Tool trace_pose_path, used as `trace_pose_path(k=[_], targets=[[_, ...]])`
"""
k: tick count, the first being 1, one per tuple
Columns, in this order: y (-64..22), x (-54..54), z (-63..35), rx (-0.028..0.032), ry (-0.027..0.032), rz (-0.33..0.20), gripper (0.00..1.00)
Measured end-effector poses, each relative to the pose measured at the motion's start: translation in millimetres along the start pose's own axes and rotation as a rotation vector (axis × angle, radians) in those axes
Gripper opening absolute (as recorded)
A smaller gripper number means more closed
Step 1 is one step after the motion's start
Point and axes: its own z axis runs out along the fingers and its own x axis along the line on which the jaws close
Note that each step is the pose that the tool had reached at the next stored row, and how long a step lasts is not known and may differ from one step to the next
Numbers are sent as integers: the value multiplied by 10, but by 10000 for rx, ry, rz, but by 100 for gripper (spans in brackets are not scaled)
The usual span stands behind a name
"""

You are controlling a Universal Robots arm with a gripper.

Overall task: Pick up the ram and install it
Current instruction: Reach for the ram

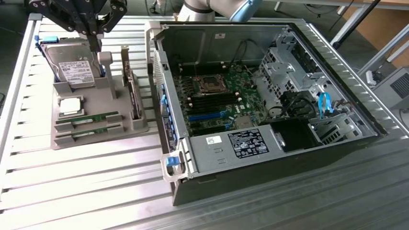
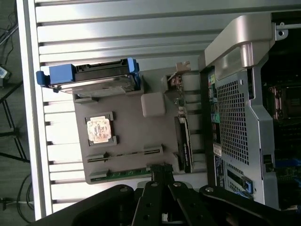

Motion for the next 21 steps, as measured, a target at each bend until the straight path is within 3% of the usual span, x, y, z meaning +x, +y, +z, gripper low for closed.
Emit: trace_pose_path(k=[6,21], targets=[[-34,-3,-1,0,0,0,9],[-278,-21,-12,0,0,1,9]])
